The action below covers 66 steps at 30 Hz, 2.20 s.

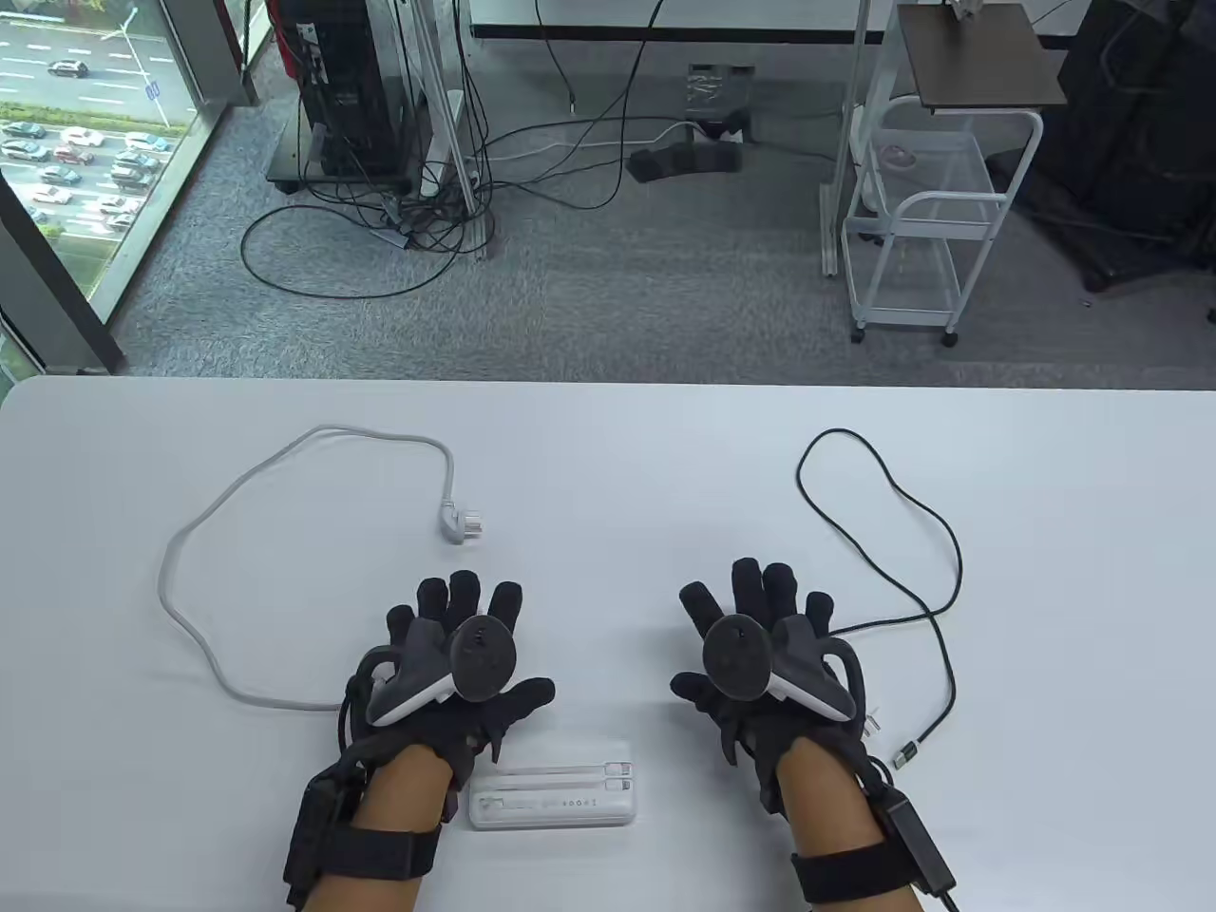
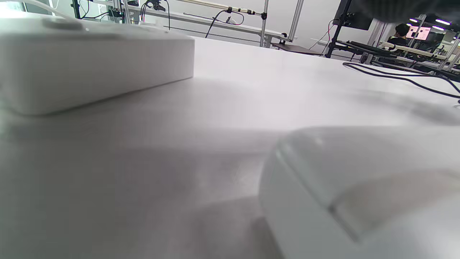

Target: Charge the battery pack

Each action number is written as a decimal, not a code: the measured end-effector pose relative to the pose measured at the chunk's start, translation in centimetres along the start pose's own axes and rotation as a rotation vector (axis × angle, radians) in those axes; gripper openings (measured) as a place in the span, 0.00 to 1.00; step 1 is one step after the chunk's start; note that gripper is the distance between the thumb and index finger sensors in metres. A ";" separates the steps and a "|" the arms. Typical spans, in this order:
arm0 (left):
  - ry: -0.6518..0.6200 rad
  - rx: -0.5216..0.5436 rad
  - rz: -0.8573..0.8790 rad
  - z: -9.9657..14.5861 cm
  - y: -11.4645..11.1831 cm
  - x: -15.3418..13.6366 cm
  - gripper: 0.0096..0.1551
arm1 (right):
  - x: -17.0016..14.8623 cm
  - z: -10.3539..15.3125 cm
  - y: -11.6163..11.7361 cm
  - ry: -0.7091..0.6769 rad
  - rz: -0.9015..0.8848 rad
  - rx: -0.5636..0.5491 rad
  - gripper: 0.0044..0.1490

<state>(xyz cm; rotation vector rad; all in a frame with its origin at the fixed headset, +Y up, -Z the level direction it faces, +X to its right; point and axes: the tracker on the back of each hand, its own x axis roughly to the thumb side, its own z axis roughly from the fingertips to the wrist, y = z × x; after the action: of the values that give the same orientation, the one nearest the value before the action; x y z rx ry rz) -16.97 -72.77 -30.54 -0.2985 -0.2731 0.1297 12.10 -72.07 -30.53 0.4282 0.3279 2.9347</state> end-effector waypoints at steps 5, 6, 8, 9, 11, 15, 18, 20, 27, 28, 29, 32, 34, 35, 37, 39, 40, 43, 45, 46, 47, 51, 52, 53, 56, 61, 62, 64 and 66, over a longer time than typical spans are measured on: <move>-0.003 0.008 0.007 0.1 0.1 -0.1 0.66 | 0.0 0.2 -0.1 -0.013 0.006 -0.014 0.56; -0.002 0.009 0.008 0.0 0.1 -0.1 0.66 | 0.0 0.2 -0.1 -0.012 0.012 -0.015 0.56; -0.003 0.007 0.006 0.0 0.1 -0.1 0.66 | -0.1 0.2 -0.2 -0.005 0.015 -0.010 0.56; -0.003 0.005 0.006 0.0 0.1 0.0 0.66 | -0.2 0.2 -0.2 -0.002 0.012 -0.007 0.56; -0.005 0.003 0.008 0.0 0.1 0.0 0.66 | -0.3 0.3 -0.2 0.000 0.009 -0.010 0.56; -0.003 0.007 0.013 0.1 0.1 -0.2 0.66 | -0.4 0.3 -0.2 0.006 0.003 -0.006 0.56; 0.007 0.010 0.016 0.2 0.3 -0.4 0.66 | -0.4 0.4 -0.2 0.010 0.007 0.004 0.56; 0.005 0.031 0.021 0.4 0.6 -0.6 0.65 | -0.4 0.4 -0.2 0.009 0.010 0.008 0.56; 0.038 0.129 0.024 0.6 1.4 -1.5 0.64 | -0.3 0.5 -0.3 0.006 0.010 0.011 0.56; 0.066 0.130 0.025 0.7 1.5 -2.0 0.64 | -0.4 0.5 -0.2 0.008 0.011 0.018 0.56; 0.091 0.131 0.028 0.7 1.6 -2.5 0.64 | -0.4 0.5 -0.2 0.010 0.015 0.022 0.56; 0.160 0.142 0.065 0.8 1.5 -4.2 0.65 | -0.3 0.8 -0.2 0.014 0.018 0.033 0.56; 0.193 0.139 0.100 0.8 1.3 -5.4 0.65 | -0.3 1.0 -0.4 0.014 0.015 0.032 0.56; 0.213 0.135 0.111 0.8 1.1 -6.0 0.65 | -0.3 1.1 -0.4 0.014 0.010 0.029 0.56; 0.254 0.110 0.122 0.7 0.7 -7.0 0.66 | -0.4 1.3 -0.4 0.016 0.000 0.027 0.56; 0.278 0.086 0.125 0.6 0.4 -7.7 0.66 | -0.5 1.3 -0.3 0.026 0.001 0.037 0.56; 0.289 0.068 0.133 0.6 0.3 -8.1 0.66 | -0.6 1.3 -0.2 0.032 0.004 0.048 0.56; 0.311 0.048 0.150 0.6 0.1 -8.7 0.66 | -0.8 1.4 -0.2 0.045 -0.010 0.061 0.56; 0.321 0.029 0.146 0.5 -0.1 -8.9 0.66 | -0.9 1.4 -0.2 0.049 -0.018 0.059 0.56; 0.320 0.021 0.145 0.5 -0.1 -9.0 0.65 | -1.0 1.4 -0.2 0.052 -0.019 0.059 0.56; 0.323 0.022 0.145 0.5 -0.1 -9.1 0.65 | -1.0 1.4 -0.2 0.055 -0.019 0.063 0.56; 0.326 0.014 0.139 0.5 -0.1 -9.2 0.63 | -1.0 1.5 -0.2 0.058 -0.017 0.072 0.56; 0.329 0.005 0.141 0.5 -0.2 -9.2 0.63 | -1.0 1.5 -0.2 0.057 -0.018 0.070 0.56; 0.331 0.000 0.139 0.4 -0.3 -9.2 0.62 | -1.0 1.4 -0.2 0.056 -0.019 0.070 0.56; 0.334 0.006 0.131 0.4 -0.3 -9.3 0.61 | -1.0 1.4 -0.1 0.055 -0.020 0.070 0.56; 0.337 0.002 0.150 0.5 -0.4 -9.4 0.60 | -1.1 1.4 -0.1 0.058 -0.027 0.076 0.56; 0.338 0.004 0.145 0.6 -0.3 -9.3 0.59 | -1.1 1.4 -0.1 0.059 -0.029 0.076 0.56; 0.337 0.003 0.143 0.5 -0.3 -9.3 0.58 | -1.2 1.4 -0.1 0.061 -0.032 0.079 0.56; 0.337 0.007 0.136 0.5 -0.3 -9.3 0.57 | -1.2 1.4 -0.1 0.060 -0.035 0.078 0.56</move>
<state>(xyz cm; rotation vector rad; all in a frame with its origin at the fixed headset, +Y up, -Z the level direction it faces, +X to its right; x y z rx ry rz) -25.97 -74.45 -32.27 -0.3269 0.0824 0.2115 13.65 -71.97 -29.58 0.3409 0.4546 2.9129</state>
